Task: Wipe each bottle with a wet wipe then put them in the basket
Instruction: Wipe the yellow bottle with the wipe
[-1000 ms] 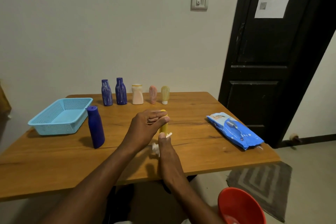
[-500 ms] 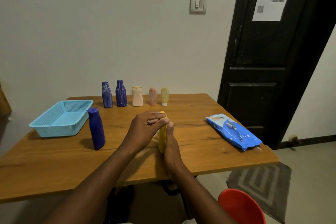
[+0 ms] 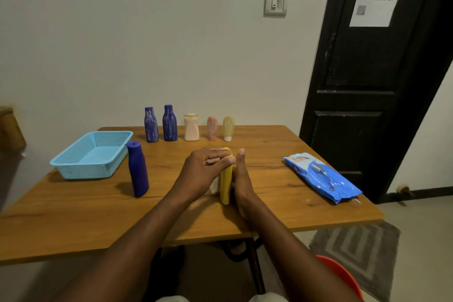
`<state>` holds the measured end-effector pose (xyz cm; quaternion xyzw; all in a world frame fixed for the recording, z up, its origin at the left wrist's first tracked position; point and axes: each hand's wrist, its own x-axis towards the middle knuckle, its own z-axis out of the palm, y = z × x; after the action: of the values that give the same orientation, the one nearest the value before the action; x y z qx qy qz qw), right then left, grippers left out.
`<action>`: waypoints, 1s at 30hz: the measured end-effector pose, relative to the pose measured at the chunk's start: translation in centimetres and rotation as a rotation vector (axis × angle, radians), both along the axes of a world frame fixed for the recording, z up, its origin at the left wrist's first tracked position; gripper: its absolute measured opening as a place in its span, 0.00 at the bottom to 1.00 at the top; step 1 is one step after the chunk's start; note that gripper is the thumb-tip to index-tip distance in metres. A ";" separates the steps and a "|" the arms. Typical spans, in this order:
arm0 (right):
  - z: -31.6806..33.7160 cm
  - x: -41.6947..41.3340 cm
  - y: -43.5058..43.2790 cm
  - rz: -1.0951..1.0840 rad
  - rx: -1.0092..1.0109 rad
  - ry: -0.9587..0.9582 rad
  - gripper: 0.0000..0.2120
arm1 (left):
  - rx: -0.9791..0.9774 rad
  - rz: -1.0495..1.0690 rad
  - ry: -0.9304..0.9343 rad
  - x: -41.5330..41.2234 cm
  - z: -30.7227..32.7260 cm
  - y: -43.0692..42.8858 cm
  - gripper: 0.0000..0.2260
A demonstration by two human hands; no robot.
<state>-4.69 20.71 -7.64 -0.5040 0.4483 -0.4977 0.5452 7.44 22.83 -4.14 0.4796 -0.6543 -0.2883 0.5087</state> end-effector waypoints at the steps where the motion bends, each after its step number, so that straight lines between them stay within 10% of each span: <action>1: 0.5 -0.1 -0.2 0.015 0.003 -0.018 0.36 | -0.004 0.001 0.000 0.0 0.0 0.0 0.16; 30: -1.1 -0.5 0.2 0.042 -0.018 0.022 0.40 | -0.045 0.010 -0.024 0.1 -0.2 0.0 0.14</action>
<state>-5.15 20.89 -8.71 -0.5235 0.4393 -0.4845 0.5460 7.56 22.83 -4.39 0.4747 -0.6643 -0.2652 0.5128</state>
